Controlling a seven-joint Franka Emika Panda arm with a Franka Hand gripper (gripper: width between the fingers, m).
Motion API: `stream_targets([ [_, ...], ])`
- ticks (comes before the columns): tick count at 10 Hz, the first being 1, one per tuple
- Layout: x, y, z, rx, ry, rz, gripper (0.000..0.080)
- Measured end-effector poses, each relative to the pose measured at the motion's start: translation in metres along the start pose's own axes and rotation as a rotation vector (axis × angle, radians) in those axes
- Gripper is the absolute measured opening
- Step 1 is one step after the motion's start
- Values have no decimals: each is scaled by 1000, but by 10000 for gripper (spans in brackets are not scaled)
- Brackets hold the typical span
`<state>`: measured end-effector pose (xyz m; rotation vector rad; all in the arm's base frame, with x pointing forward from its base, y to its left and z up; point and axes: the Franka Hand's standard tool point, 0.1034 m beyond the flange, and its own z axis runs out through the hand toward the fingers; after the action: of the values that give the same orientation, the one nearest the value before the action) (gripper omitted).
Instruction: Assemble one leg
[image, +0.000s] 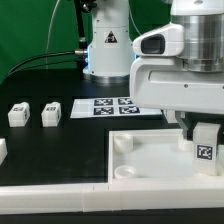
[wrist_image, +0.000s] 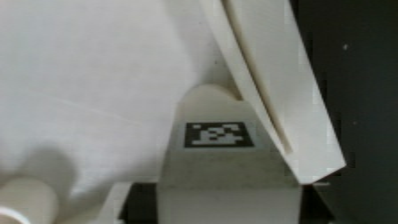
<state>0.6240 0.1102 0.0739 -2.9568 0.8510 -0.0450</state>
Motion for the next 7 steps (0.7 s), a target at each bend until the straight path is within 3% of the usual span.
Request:
stream_targets([
  [7, -4, -3, 1, 13, -20, 840, 294],
])
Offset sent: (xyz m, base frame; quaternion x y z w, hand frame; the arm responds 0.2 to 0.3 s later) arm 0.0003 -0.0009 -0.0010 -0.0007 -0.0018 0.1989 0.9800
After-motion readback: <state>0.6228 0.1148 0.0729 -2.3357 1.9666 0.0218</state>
